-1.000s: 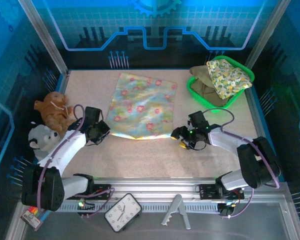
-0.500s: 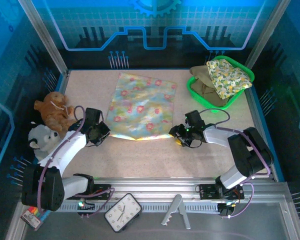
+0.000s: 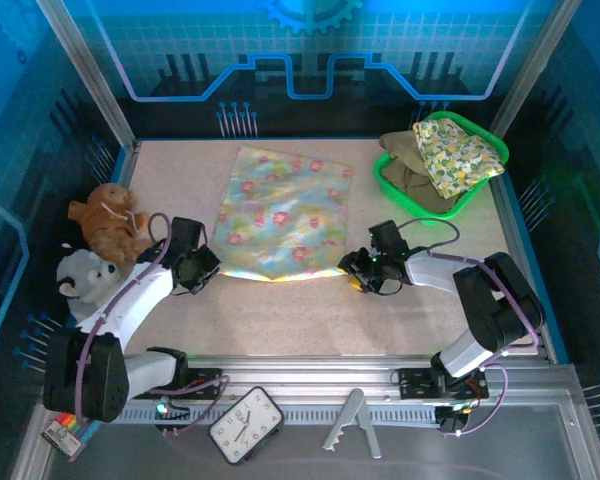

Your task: Fold and stack the skirts

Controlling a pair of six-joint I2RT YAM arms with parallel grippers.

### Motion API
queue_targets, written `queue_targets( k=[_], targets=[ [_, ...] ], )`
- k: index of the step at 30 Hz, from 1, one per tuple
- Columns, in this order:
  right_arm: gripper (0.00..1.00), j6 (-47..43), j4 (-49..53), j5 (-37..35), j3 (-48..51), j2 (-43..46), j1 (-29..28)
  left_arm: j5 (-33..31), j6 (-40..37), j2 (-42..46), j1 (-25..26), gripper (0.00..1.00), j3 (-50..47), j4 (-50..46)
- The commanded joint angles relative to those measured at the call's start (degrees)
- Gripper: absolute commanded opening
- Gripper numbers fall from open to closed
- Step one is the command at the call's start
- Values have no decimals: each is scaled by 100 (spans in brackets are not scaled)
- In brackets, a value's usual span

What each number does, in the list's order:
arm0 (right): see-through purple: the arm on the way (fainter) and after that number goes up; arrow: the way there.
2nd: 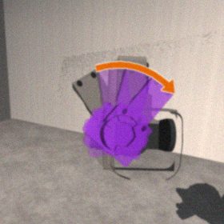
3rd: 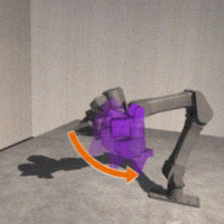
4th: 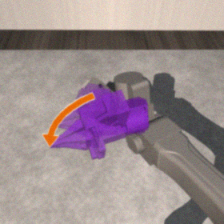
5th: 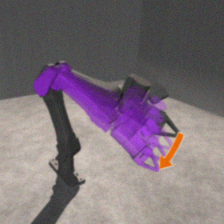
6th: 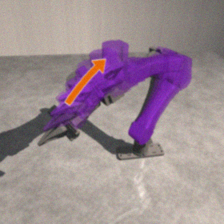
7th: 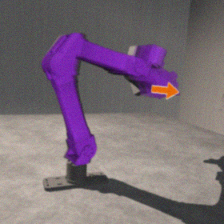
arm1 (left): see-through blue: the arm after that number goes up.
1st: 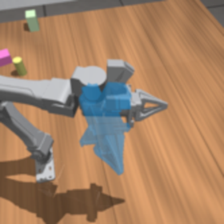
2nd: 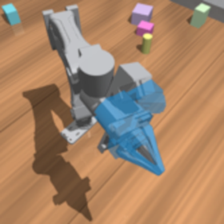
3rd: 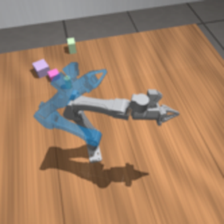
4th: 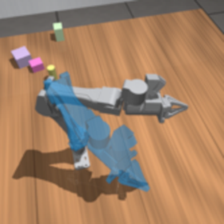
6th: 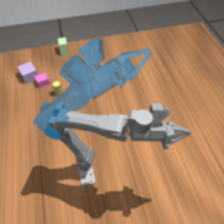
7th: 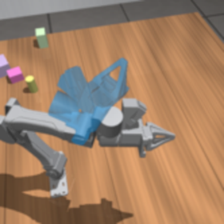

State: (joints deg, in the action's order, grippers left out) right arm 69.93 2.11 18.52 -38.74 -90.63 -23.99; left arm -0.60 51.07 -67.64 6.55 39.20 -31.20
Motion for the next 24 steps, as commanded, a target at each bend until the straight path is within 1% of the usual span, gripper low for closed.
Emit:
queue_targets(
  k=[1, 10, 18, 24],
  targets=[
    [48, 46, -624, -221, -24, -49, -115, 87, 85, -3, -2, 0, -44, -34],
    [47, -22, -564, -545, 157, 368, -110, 75, 76, -14, -4, 0, -35, -55],
    [46, 73, -712, -459, 196, 7, -141, 78, 61, -49, -4, 0, -13, -44],
    [45, 7, -724, -470, 165, -107, -184, 78, 66, -39, 0, 0, -47, -21]
  ],
)
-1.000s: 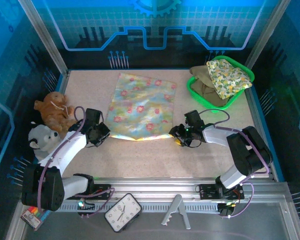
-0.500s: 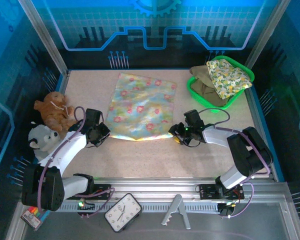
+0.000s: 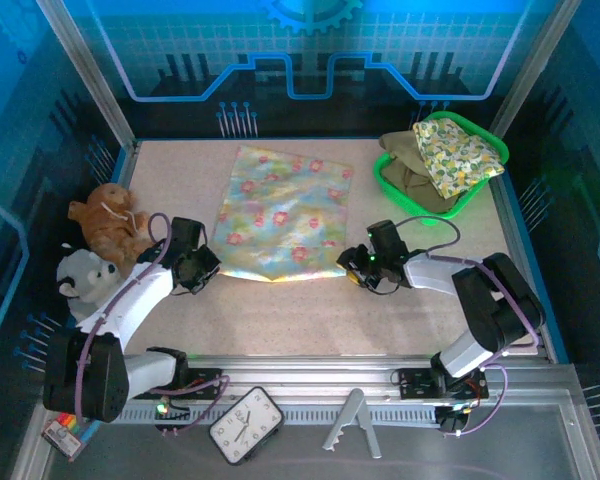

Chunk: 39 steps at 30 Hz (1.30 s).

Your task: Fold and stack the skirts

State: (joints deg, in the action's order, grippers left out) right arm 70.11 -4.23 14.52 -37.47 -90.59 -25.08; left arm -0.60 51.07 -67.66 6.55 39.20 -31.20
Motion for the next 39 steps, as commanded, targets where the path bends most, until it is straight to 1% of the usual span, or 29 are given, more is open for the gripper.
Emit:
queue_targets(
  k=[1, 8, 15, 20, 24, 31, 39],
  targets=[
    [45, -20, -97, -56, 38, -132, -80, 78, 61, -37, -2, 0, -44, -34],
    [45, 15, 253, -282, 78, 27, -181, 69, 62, -19, -4, 0, -57, -27],
    [44, 37, 227, -316, 95, 50, -242, 70, 65, -24, -4, 0, -68, -9],
    [44, 53, 375, -494, 151, 250, -264, 60, 66, -20, -3, 0, -62, -18],
    [43, 66, 297, -523, 214, 298, -278, 49, 55, -36, -1, 0, -62, -15],
    [43, 143, -94, -416, 111, 0, -287, 65, 44, -125, -9, 0, -26, -2],
    [42, 122, -261, -426, 4, -16, -287, 75, 54, -132, -1, 0, -27, -9]
  ],
)
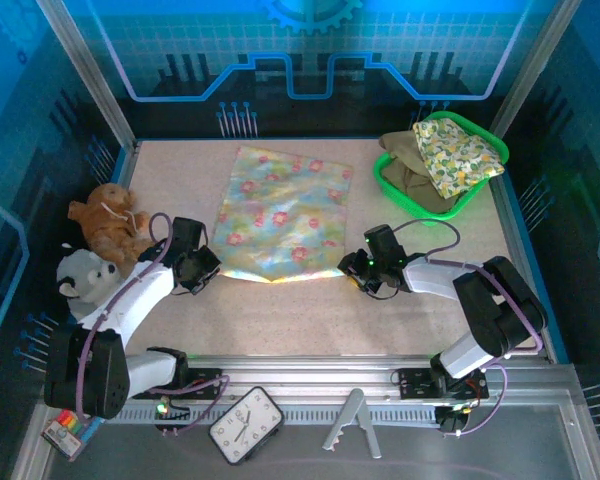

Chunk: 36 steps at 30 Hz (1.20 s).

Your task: Fold and stack the skirts

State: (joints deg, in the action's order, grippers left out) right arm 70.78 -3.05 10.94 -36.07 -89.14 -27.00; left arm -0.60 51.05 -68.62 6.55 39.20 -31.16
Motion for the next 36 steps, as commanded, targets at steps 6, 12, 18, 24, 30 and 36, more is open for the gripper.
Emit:
queue_targets(
  k=[6, 12, 18, 24, 30, 36],
  targets=[
    [42, 24, -435, -84, -160, -162, -94, 62, 56, -29, -1, 0, -27, -33],
    [39, 60, -706, -57, -184, -353, -116, 54, 50, -23, -4, 0, -26, -48],
    [38, -28, -507, -204, -302, -114, -149, 25, 46, 20, -4, 0, -11, -102],
    [38, -603, 649, -580, -640, 46, -205, 17, 16, 46, -5, 0, 9, -99],
    [38, -2148, 2412, -1400, -1242, 12, -376, -96, -67, 112, -5, 0, 0, -172],
    [38, -2659, 2484, -852, -1399, -387, -433, -107, -121, 42, -4, 0, 59, -146]
  ],
)
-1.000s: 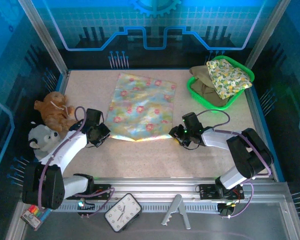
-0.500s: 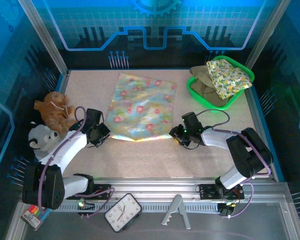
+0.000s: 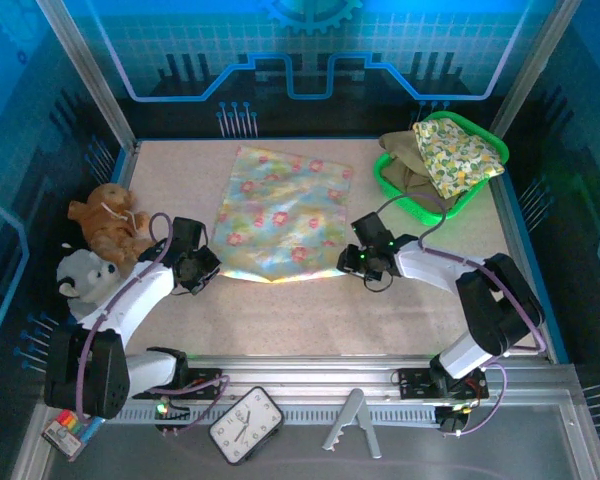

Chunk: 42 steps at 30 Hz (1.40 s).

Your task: Fold and stack the skirts

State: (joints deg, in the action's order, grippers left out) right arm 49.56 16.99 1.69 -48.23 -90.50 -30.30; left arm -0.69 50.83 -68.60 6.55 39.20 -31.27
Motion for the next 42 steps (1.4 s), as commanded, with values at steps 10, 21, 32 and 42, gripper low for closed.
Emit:
queue_targets(
  k=[10, 21, 32, 42],
  targets=[
    [36, -939, 597, 167, -799, -797, -204, -107, -170, -48, -4, 0, 86, -126],
    [10, -977, 759, -21, -609, -674, -229, -445, -206, 144, -4, 0, 156, -396],
    [0, -2041, 1923, 902, 306, 1618, -54, -1187, 801, 2168, 518, 0, 179, -2555],
    [0, -2117, 1450, 1396, -1780, 875, 999, -1493, -1074, 250, 471, 0, 2783, -821]
  ],
)
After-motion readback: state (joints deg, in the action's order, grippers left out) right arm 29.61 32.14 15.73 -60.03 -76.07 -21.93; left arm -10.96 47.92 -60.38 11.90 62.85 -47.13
